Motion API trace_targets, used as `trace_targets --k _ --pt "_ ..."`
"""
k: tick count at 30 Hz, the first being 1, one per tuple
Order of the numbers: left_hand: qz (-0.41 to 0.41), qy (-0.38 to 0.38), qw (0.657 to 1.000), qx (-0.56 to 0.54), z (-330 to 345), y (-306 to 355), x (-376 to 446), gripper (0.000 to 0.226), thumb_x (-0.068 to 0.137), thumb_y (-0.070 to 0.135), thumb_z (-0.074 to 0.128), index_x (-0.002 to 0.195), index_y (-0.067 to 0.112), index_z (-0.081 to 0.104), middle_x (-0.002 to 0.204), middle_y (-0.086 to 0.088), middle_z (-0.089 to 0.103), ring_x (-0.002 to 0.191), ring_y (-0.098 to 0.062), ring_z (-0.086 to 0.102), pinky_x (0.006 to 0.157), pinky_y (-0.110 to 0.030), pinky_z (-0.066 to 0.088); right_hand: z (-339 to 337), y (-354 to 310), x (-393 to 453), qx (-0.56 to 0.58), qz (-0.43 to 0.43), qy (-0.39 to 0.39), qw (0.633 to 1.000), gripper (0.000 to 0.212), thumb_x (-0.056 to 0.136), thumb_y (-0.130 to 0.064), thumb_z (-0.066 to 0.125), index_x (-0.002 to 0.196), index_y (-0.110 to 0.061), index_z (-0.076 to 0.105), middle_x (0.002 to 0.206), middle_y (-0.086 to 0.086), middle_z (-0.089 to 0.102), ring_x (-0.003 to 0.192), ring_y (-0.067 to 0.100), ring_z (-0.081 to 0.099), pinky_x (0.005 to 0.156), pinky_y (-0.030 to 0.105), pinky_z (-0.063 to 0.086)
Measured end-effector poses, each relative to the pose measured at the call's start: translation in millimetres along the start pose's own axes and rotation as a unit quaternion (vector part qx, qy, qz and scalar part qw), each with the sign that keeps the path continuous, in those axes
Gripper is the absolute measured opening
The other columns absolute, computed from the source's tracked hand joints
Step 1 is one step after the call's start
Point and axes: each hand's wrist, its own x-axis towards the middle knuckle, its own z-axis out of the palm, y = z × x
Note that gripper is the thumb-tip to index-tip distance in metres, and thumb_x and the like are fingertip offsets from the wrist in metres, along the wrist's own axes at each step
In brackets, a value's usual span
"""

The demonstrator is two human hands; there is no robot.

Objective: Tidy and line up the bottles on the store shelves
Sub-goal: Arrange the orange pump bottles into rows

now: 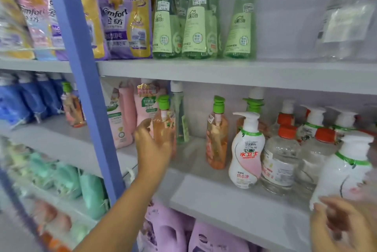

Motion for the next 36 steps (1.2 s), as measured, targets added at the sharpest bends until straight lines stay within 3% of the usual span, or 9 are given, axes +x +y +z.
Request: trace_targets --k 3,6,9,12,15,19,25,31,36 --pt "-0.062 -0.062 0.996 -0.013 0.5 -1.5 17.7 0.078 0.087 0.027 0.08 0.148 0.025 0.032 0.119 0.009 0.058 0.11 -0.017 0.06 0.088 -0.031 0.052 -2.7 -22.4 1.0 0.044 -0.021 -0.04 0.998 0.012 0.082 -0.034 0.053 0.086 -0.029 0.063 0.074 -0.003 0.059 0.065 0.005 0.052 0.06 0.014 0.039" --pt "-0.067 -0.127 0.99 0.002 1.9 -18.1 26.0 0.061 0.089 0.007 0.075 0.138 0.028 0.045 0.098 0.012 0.063 0.098 -0.023 0.065 0.069 -0.023 0.054 0.5 -23.1 3.7 -0.009 -0.028 -0.06 0.998 0.012 0.08 -0.018 0.061 0.085 -0.028 0.065 0.09 -0.008 0.061 0.071 -0.001 0.055 0.064 0.003 0.037" --pt "-0.073 -0.175 0.979 -0.069 0.4 -17.1 21.3 0.04 0.093 0.011 0.071 0.114 0.042 0.056 0.095 0.015 0.07 0.101 -0.023 0.068 0.069 -0.023 0.057 -0.5 -20.3 7.7 0.022 0.019 -0.092 0.995 0.037 0.086 -0.001 0.073 0.083 -0.038 0.067 0.088 -0.016 0.068 0.069 0.007 0.062 0.067 0.009 0.047" --pt "-0.095 -0.221 0.962 -0.132 -4.0 -12.6 1.9 0.033 0.095 0.012 0.07 0.113 0.037 0.057 0.097 0.01 0.075 0.088 -0.013 0.076 0.063 -0.026 0.061 -1.0 -52.9 14.4 0.107 0.055 -0.108 0.987 0.037 0.089 -0.004 0.069 0.09 -0.041 0.07 0.082 -0.006 0.072 0.072 0.019 0.068 0.073 0.043 0.059" --pt "-0.057 -0.259 0.954 -0.137 -13.4 -31.1 -10.5 0.035 0.093 0.02 0.073 0.119 0.037 0.057 0.111 0.011 0.075 0.101 -0.009 0.073 0.086 -0.038 0.06 14.7 -111.6 43.0 0.144 0.045 -0.117 0.982 0.028 0.093 -0.009 0.067 0.09 -0.036 0.073 0.089 -0.008 0.074 0.081 0.013 0.07 0.076 0.03 0.058" --pt "-0.087 -0.351 0.904 -0.228 -25.0 -43.7 -8.3 0.042 0.09 0.029 0.074 0.129 0.031 0.06 0.123 0.002 0.073 0.112 -0.019 0.071 0.096 -0.044 0.054 56.8 -178.5 102.5 -0.026 -0.047 -0.186 0.981 0.018 0.096 -0.023 0.063 0.111 -0.028 0.071 0.111 -0.015 0.068 0.102 0.007 0.066 0.088 0.023 0.051" --pt "-0.091 -0.407 0.867 -0.273 -29.7 -50.1 -1.7 0.053 0.084 0.032 0.07 0.135 0.03 0.058 0.121 0.004 0.074 0.112 -0.018 0.071 0.093 -0.04 0.057 128.7 -203.5 178.0 -0.275 -0.02 -0.343 0.898 0.058 0.098 -0.06 0.05 0.143 -0.024 0.05 0.146 -0.003 0.054 0.128 0.02 0.054 0.107 0.03 0.042" --pt "-0.092 -0.397 0.873 -0.267 -30.8 -58.0 7.4 0.074 0.072 0.051 0.078 0.14 0.035 0.054 0.123 0.009 0.073 0.11 -0.012 0.072 0.092 -0.035 0.057 169.1 -194.8 200.2 -0.322 0.008 -0.422 0.847 0.041 0.091 -0.047 0.068 0.079 -0.008 0.065 0.068 0.005 0.07 0.059 0.019 0.068 0.053 0.022 0.044" --pt "-0.084 -0.348 0.906 -0.228 -29.3 -63.3 13.5 0.046 0.091 0.032 0.074 0.133 0.04 0.057 0.117 0.01 0.074 0.103 -0.008 0.072 0.08 -0.028 0.059 185.0 -193.7 204.4 -0.301 -0.056 -0.436 0.846 0.021 0.09 -0.034 0.073 0.092 -0.014 0.069 0.087 0.004 0.073 0.073 0.016 0.069 0.053 0.02 0.041"
